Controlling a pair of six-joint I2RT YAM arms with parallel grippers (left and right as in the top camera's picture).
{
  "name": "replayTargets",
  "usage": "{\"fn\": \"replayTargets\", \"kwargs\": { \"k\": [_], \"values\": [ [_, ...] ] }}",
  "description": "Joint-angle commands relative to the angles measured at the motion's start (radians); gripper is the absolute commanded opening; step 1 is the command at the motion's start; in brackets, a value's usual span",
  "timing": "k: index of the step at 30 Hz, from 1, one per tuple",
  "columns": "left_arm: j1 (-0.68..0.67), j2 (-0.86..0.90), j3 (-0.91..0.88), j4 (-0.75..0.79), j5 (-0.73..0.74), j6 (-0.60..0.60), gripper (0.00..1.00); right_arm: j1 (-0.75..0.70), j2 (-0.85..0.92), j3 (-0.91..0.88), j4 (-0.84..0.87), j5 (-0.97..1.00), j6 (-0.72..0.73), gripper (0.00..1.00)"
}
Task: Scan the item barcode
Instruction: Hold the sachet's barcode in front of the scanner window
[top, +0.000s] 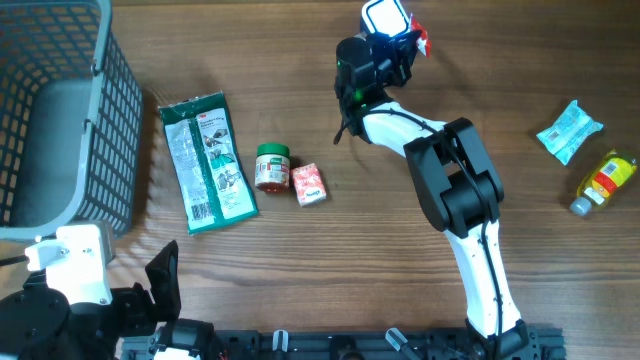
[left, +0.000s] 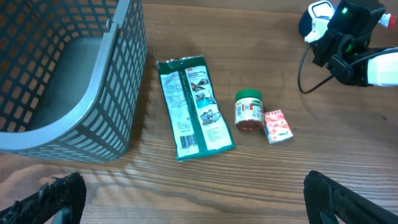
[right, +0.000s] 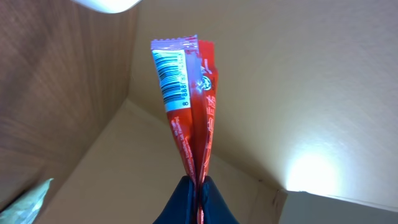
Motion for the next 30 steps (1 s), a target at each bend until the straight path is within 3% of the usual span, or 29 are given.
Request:
{"fn": "replayTargets", "kwargs": {
  "k": [1, 9, 26, 30],
  "values": [
    [0.003, -0.001, 0.001, 0.002, 0.005, 0.012, 1.0, 0.003, 0.024, 0.04, 0.006, -0.046, -0.015, 0.04],
    [0.003, -0.001, 0.001, 0.002, 0.005, 0.012, 1.0, 0.019, 0.024, 0.043, 0.006, -0.126, -0.015, 0.04],
    [0.003, -0.001, 0.001, 0.002, 0.005, 0.012, 1.0, 0.019, 0.024, 0.044, 0.006, -0.089, -0.021, 0.04],
    [0.003, -0.001, 0.001, 0.002, 0.005, 0.012, 1.0, 0.014, 0.024, 0.044, 0.056, -0.087, 0.068, 0.04]
  ]
}}
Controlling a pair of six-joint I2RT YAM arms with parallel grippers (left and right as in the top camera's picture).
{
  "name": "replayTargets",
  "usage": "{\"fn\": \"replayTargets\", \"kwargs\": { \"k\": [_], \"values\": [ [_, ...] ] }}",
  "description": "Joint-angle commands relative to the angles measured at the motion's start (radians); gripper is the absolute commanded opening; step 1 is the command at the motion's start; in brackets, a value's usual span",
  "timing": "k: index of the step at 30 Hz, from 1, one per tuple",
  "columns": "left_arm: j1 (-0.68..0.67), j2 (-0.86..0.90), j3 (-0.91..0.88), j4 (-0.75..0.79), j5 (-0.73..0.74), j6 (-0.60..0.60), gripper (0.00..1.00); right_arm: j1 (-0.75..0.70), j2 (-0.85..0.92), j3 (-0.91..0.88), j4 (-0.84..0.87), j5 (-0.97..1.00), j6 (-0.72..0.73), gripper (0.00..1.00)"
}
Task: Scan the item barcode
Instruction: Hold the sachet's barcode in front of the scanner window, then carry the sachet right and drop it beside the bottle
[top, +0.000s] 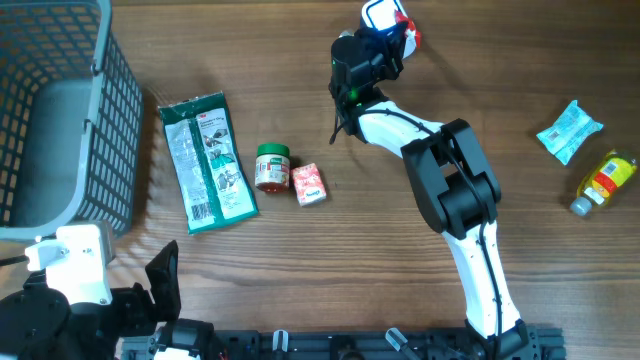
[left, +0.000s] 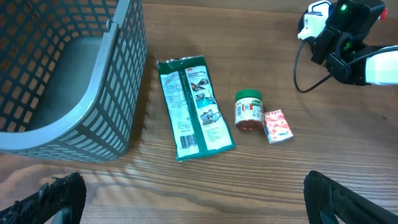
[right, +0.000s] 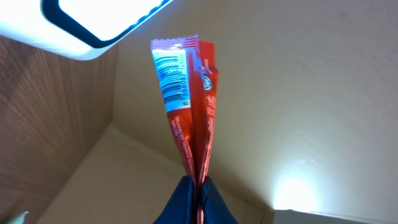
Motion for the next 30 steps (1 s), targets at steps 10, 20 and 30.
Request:
{"fn": "replayTargets", "kwargs": {
  "k": [10, 20, 30],
  "values": [
    [0.003, -0.001, 0.001, 0.002, 0.005, 0.012, 1.0, -0.048, 0.024, 0.024, 0.056, 0.094, 0.929, 0.04],
    [0.003, -0.001, 0.001, 0.002, 0.005, 0.012, 1.0, 0.022, 0.023, 0.024, -0.405, -0.383, 1.688, 0.04],
    [0.003, -0.001, 0.001, 0.002, 0.005, 0.012, 1.0, 0.006, -0.241, 0.026, -0.843, -1.115, 2.171, 0.04]
  ]
}}
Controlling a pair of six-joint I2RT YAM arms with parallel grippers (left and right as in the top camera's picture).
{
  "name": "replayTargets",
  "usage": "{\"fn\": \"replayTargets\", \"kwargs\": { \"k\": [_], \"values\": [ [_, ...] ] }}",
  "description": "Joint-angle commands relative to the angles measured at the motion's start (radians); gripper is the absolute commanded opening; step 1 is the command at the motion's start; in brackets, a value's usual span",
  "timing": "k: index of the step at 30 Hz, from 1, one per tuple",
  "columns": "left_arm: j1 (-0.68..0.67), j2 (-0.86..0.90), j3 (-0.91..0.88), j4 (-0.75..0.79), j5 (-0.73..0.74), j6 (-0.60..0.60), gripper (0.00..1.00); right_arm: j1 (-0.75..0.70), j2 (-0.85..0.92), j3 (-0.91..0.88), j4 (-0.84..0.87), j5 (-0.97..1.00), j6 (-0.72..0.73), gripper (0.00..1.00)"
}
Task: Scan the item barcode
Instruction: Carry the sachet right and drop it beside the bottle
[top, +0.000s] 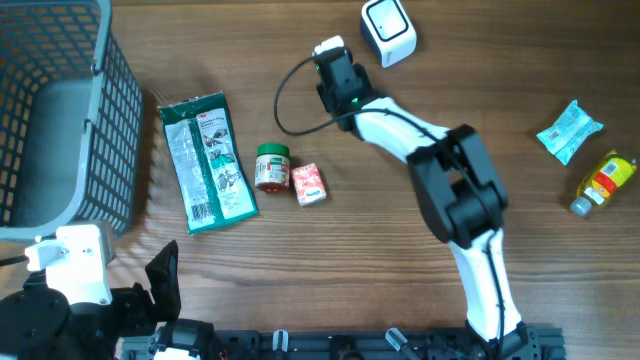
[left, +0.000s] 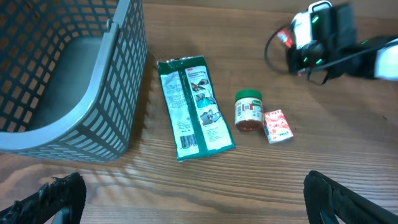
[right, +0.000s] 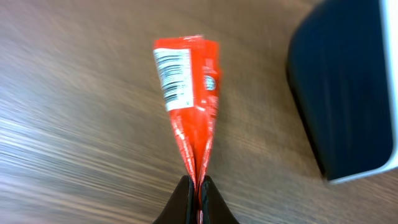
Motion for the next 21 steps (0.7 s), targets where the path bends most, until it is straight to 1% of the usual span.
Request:
{"fn": "replayTargets", "kwargs": {
  "k": [1, 5, 6, 11, 12, 16, 18, 21],
  "values": [
    [0.003, -0.001, 0.001, 0.002, 0.005, 0.012, 1.0, -0.025, -0.182, 0.011, -0.075, -0.332, 0.134, 0.04],
    [0.003, -0.001, 0.001, 0.002, 0.005, 0.012, 1.0, -0.092, -0.319, 0.011, -0.241, -0.577, 0.135, 0.04],
    [0.003, -0.001, 0.001, 0.002, 0.005, 0.012, 1.0, -0.113, -0.342, 0.01, -0.282, -0.612, 0.135, 0.04],
    [0.003, -0.001, 0.001, 0.002, 0.005, 0.012, 1.0, -0.312, -0.445, 0.01, -0.53, -0.809, 0.13, 0.04],
    [0.003, -0.001, 0.001, 0.002, 0.005, 0.012, 1.0, -0.373, -0.456, 0.01, -0.585, -0.839, 0.126, 0.04],
    [0.003, -0.001, 0.001, 0.002, 0.005, 0.012, 1.0, -0.57, -0.46, -0.001, -0.735, -0.843, 0.068, 0.04],
    [0.003, -0.001, 0.001, 0.002, 0.005, 0.012, 1.0, -0.655, -0.46, -0.016, -0.763, -0.83, 0.052, 0.04],
    [0.003, -0.001, 0.001, 0.002, 0.005, 0.012, 1.0, -0.766, -0.46, -0.037, -0.784, -0.748, 0.055, 0.04]
  ]
}}
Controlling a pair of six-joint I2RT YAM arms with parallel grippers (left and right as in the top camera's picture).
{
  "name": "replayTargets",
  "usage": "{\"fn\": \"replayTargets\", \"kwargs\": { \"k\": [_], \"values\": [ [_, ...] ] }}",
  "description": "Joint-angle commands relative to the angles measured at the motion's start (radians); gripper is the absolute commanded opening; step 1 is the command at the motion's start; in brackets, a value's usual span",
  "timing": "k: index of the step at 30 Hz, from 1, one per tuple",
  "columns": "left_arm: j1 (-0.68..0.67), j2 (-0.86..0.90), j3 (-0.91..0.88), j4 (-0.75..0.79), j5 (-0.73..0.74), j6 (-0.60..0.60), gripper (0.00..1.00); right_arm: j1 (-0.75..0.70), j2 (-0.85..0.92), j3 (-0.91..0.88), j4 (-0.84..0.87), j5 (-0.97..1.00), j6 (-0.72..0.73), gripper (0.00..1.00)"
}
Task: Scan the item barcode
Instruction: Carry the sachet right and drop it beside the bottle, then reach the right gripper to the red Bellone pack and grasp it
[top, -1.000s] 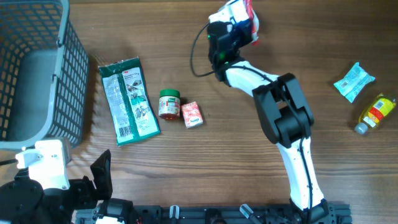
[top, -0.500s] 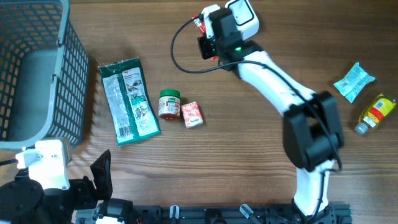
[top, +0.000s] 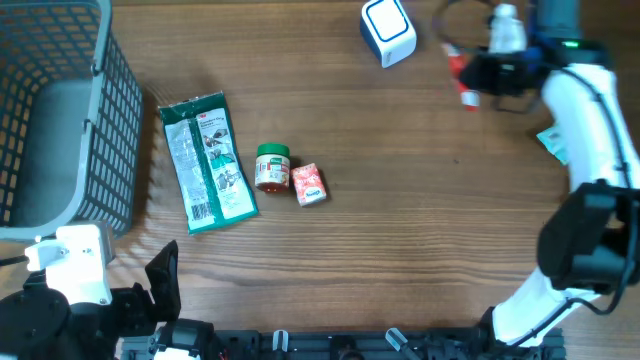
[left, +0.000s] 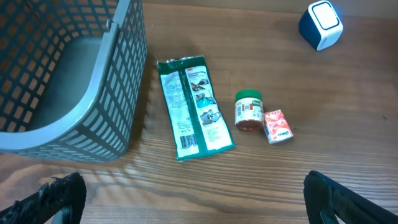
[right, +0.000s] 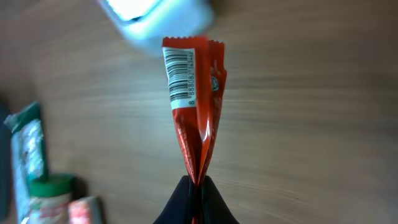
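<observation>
A red snack packet (right: 194, 106) with a white barcode panel stands up from my right gripper (right: 198, 186), which is shut on its lower end. In the overhead view the right gripper (top: 478, 75) holds the packet (top: 459, 68) above the table, to the right of the blue-and-white scanner (top: 388, 28). The scanner (right: 158, 15) is blurred beyond the packet's top. At the table's near left corner my left gripper (left: 186, 208) is open, with nothing between its fingers.
A grey mesh basket (top: 110, 130) stands at the far left. A green packet (top: 205, 160), a green-lidded jar (top: 272, 167) and a small red-and-white box (top: 309, 184) lie mid-table. A pale blue packet (top: 548, 140) peeks out beside the right arm.
My right gripper, still shut on the red packet, was left of the scanner and is now to the scanner's right. The left arm has not moved.
My right gripper held the red packet up close beside the scanner. A second later the scanner's lit face was right over the barcode end. Then the packet was over the table left of the scanner, and now it is right of it.
</observation>
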Motion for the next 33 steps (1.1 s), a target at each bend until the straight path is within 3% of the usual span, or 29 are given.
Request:
{"fn": "replayTargets", "kwargs": {
  "k": [1, 9, 15, 17, 20, 24, 28, 33],
  "values": [
    [0.003, -0.001, 0.001, 0.002, 0.005, 0.012, 1.0, -0.154, -0.031, -0.037, -0.023, 0.068, -0.028, 0.04],
    [0.003, -0.001, 0.001, 0.002, 0.005, 0.012, 1.0, -0.417, -0.031, -0.222, 0.018, 0.288, 0.084, 0.04],
    [0.003, -0.001, 0.001, 0.002, 0.005, 0.012, 1.0, -0.443, -0.031, -0.268, 0.08, 0.404, 0.156, 0.04],
    [0.003, -0.001, 0.001, 0.002, 0.005, 0.012, 1.0, -0.443, -0.031, -0.268, 0.102, 0.405, 0.154, 0.39],
    [0.003, -0.001, 0.001, 0.002, 0.005, 0.012, 1.0, -0.443, -0.031, -0.268, 0.12, 0.408, 0.153, 0.6],
    [0.003, -0.001, 0.001, 0.002, 0.005, 0.012, 1.0, -0.443, -0.058, -0.265, 0.083, 0.362, 0.153, 0.6],
    [0.003, -0.001, 0.001, 0.002, 0.005, 0.012, 1.0, -0.42, -0.187, -0.261, 0.066, 0.162, 0.153, 0.55],
    [0.003, -0.001, 0.001, 0.002, 0.005, 0.012, 1.0, -0.224, -0.414, -0.261, 0.059, 0.069, 0.127, 0.55]
  ]
}}
